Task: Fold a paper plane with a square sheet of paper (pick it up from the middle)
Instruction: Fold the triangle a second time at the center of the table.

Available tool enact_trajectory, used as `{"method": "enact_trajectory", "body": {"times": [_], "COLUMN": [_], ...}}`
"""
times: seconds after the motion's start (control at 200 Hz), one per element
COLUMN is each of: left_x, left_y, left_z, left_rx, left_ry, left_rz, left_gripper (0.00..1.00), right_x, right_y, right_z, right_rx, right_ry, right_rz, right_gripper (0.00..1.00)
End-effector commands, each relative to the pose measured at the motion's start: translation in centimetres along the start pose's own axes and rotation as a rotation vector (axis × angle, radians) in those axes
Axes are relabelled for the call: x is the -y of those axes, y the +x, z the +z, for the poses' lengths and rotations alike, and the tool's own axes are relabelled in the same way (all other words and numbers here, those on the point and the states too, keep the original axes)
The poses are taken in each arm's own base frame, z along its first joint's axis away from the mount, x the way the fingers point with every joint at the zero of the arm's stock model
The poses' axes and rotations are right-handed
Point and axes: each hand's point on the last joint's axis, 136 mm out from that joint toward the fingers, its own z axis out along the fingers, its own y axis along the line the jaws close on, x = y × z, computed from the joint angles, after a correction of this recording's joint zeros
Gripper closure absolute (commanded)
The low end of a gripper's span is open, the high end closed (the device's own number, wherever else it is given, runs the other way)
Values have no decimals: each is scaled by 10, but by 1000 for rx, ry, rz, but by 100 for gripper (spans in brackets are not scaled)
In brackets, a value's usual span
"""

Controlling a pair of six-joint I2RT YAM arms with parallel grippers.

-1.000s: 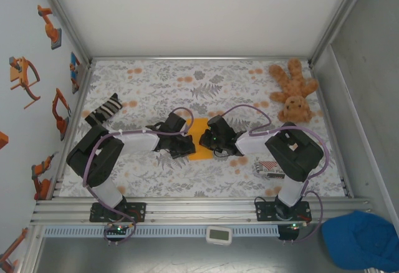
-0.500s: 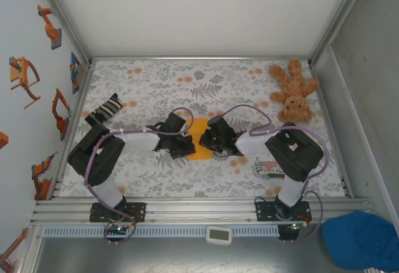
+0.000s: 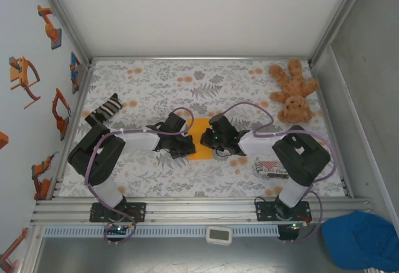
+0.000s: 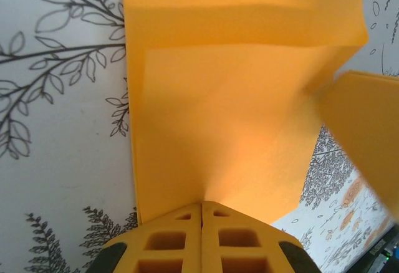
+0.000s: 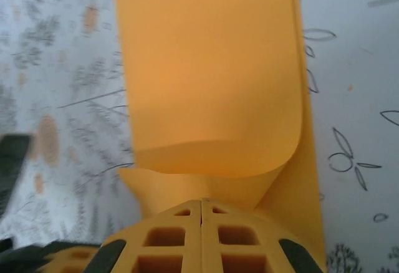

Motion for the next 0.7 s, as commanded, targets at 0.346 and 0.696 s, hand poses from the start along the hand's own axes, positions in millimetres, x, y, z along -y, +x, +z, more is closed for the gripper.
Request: {"method": "enact_trajectory", "body": {"times": [0.346,0.696], "left_x": [-31,-32], "left_y": [13,13], "left_z": [10,10], "left_rx": [-42,-42], "left_ry": [-66,-59], "left_rz": [-24,-29], "left_gripper": [100,100], "right_x": [-1,-3], "right_y": [21,32], "right_z": [3,18], "right_rx": [-58,-106], "right_ry": [-36,-49], "right_rz": [-47,-37], "right_gripper": [100,100]}}
